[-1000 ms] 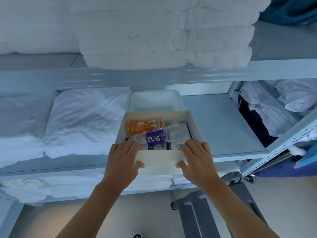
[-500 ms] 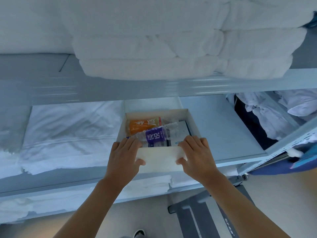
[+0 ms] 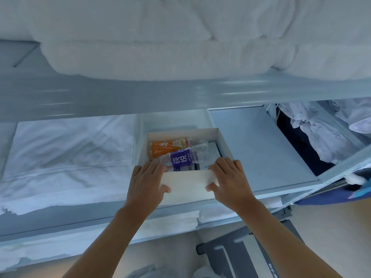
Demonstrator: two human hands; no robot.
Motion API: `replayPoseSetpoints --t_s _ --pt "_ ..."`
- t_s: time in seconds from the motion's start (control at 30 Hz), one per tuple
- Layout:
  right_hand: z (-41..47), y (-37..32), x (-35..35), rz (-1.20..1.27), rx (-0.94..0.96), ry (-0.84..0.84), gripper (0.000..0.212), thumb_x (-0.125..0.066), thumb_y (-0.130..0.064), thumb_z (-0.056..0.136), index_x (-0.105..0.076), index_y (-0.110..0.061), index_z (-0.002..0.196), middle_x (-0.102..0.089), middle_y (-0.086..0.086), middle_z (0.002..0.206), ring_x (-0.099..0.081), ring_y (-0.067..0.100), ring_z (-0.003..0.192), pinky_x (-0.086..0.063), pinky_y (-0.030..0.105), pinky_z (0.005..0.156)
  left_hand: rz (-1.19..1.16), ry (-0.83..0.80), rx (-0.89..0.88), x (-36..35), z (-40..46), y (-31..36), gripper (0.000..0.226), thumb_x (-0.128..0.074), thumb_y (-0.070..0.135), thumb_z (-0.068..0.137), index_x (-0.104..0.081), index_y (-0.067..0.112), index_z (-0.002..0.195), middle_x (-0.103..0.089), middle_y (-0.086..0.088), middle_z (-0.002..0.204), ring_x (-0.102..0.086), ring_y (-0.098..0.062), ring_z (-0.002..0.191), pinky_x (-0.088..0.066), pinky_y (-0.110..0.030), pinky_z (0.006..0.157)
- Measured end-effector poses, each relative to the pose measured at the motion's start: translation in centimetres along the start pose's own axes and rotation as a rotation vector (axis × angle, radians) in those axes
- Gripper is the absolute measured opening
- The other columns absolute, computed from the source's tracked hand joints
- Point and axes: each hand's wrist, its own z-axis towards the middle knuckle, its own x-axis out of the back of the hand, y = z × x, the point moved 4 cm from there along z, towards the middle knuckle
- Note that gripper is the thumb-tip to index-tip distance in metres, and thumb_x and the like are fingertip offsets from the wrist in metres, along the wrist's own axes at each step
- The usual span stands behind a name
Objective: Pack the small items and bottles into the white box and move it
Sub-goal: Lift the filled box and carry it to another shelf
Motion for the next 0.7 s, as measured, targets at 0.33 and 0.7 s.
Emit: replayPoseSetpoints --t_s 0.33,0.7 --pt "1.8 3.3 -4.3 0.046 -0.008 -0.007 0.059 -0.094 -0.03 0.054 -0.058 -0.02 0.1 -0.053 -0.005 0.099 -0.047 0.017 0.088 -0.027 0.027 0.081 0.02 0.023 0.057 -4.3 1.7 -1.0 0.081 -0.1 0.037 0.049 -0.053 0.024 0.114 -0.067 0.007 0.112 -0.063 -0.016 0.097 -0.041 -0.027 0.083" --pt "0.9 5.1 -9.7 0.058 -0.064 -0.21 0.066 -0.096 -0.043 0.055 -0.057 -0.024 0.105 -0.055 -0.007 0.102 -0.052 0.016 0.09 -0.037 0.028 0.084 -0.003 -0.097 0.135 -9.3 0.9 -1.8 0.081 -0.099 0.039 0.054 -0.055 0.022 0.119 -0.068 0.004 0.12 -0.067 -0.018 0.103 -0.048 -0.03 0.086"
